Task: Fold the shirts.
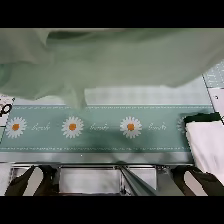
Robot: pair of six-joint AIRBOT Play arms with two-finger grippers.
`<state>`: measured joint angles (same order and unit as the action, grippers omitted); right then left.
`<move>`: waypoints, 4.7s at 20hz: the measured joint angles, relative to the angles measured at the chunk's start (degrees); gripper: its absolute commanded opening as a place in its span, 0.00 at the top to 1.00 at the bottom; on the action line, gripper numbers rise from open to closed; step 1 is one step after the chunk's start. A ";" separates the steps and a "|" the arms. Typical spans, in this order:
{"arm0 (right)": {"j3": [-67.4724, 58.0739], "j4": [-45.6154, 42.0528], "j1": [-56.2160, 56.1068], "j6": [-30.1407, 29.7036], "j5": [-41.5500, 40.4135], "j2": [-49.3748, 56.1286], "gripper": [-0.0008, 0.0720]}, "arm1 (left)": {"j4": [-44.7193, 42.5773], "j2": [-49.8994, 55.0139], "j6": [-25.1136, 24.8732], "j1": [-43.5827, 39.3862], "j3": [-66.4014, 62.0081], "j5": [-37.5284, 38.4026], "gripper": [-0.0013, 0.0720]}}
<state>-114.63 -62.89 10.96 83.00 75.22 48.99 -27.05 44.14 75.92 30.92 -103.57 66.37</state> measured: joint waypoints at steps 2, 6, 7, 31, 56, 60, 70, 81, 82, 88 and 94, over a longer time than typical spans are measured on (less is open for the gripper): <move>-0.44 -4.11 0.00 0.09 2.16 -3.72 0.96 | -5.62 -4.81 0.79 -2.36 -0.72 -0.11 0.96; 0.92 -12.00 -0.04 0.94 6.40 -10.05 0.96 | -26.38 -12.96 5.99 -11.06 -1.25 1.51 0.96; 2.10 -13.18 -0.07 1.18 6.95 -11.32 0.96 | -32.00 -14.23 7.65 -13.20 -1.09 2.21 0.96; 19.50 6.08 -0.07 -5.75 -11.56 49.64 0.96 | -32.70 49.79 17.00 -21.35 13.66 -18.34 0.96; 23.54 0.39 -1.77 -5.33 4.04 57.11 0.42 | -35.15 54.18 5.03 -16.20 19.82 9.27 0.29; 24.09 0.74 0.52 -4.48 5.57 54.16 0.42 | -40.22 52.41 7.30 -14.47 19.82 13.51 0.29; 55.65 15.43 12.83 -13.46 -0.17 28.61 0.42 | -36.63 30.95 5.81 3.28 51.30 14.56 0.29; 82.71 30.25 14.08 -23.91 -5.07 12.63 0.42 | -29.62 26.47 1.27 4.46 69.18 9.79 0.29; 83.10 30.47 14.08 -24.06 -5.20 12.41 0.42 | -29.20 26.77 0.98 3.13 69.55 9.07 0.29; 83.93 31.32 14.25 -24.24 -5.75 11.93 0.42 | -26.71 29.44 0.98 -6.12 70.31 3.39 0.96; 83.14 23.74 21.03 -21.55 -3.32 11.89 0.42 | -27.23 30.10 0.57 -8.61 68.26 3.06 0.96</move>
<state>-31.48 -39.16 31.99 61.45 71.90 60.88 -54.28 74.24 76.49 22.31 -35.31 69.43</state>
